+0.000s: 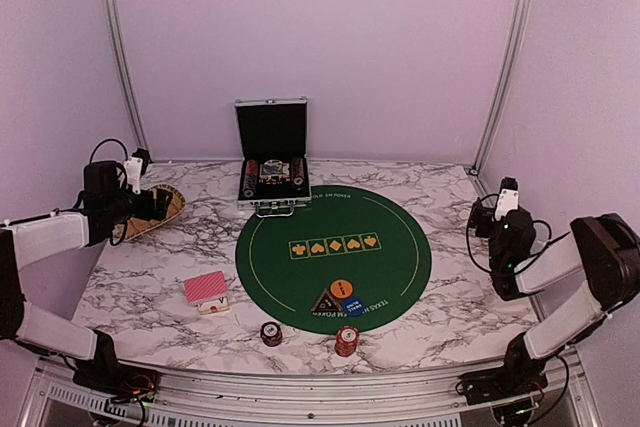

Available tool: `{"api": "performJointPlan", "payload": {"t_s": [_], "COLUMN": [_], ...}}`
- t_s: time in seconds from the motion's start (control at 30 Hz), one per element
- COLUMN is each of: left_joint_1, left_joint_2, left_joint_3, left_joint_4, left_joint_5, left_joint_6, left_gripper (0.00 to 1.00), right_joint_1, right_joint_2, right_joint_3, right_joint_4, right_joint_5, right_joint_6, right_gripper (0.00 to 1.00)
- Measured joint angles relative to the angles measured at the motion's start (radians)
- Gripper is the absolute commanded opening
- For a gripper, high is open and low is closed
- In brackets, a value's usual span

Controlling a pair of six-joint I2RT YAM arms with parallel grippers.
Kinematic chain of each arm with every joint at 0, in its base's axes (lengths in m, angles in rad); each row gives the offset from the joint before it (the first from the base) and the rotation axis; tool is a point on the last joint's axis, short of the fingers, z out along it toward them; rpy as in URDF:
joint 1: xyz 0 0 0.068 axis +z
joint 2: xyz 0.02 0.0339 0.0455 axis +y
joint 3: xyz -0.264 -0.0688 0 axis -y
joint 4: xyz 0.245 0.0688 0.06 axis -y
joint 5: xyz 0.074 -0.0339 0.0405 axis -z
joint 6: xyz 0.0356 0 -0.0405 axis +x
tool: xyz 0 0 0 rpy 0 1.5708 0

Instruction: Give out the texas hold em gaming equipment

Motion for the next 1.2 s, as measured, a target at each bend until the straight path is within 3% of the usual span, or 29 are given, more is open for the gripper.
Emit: {"api": "performJointPlan", "payload": {"t_s": [0.17, 0.3, 0.53, 0.67, 0.93, 1.2], "left_joint_1": [0.000, 0.000, 0.000, 0.000, 0.000, 0.000], "left_joint_2": [-0.008, -0.018, -0.038, -0.050, -0.085, -0.105], "left_joint_3": [0.032, 0.071, 0.159, 0.179, 0.179, 0.182], "left_joint_4": [-0.126, -0.232, -0.383, -0.439, -0.547, -0.590], "left_joint_5": [0.026, 0.035, 0.063, 0.073, 0.091, 0.096], "left_joint_6": [0.023, 0.045, 0.074, 0.092, 0.133, 0.156], "left_gripper": [0.99, 0.99, 0.99, 0.99, 0.99, 0.99], "right_joint_1": [-0.001, -0.002, -0.018, 0.164, 0.538, 0.772], "right_joint_2": [-0.113, -0.187, -0.235, -0.202, -0.059, 0.149], "right_joint_3": [0.262, 0.332, 0.475, 0.573, 0.681, 0.833], "right_joint_4": [-0.312, -0.474, -0.821, -0.956, -1.200, -1.415], "right_joint_5": [0.009, -0.025, -0.273, -0.336, -0.388, -0.474], "right_joint_6": [0.005, 0.087, 0.283, 0.277, 0.246, 0.243], "right_gripper": [0.99, 0.99, 0.96, 0.88, 0.86, 0.79]}}
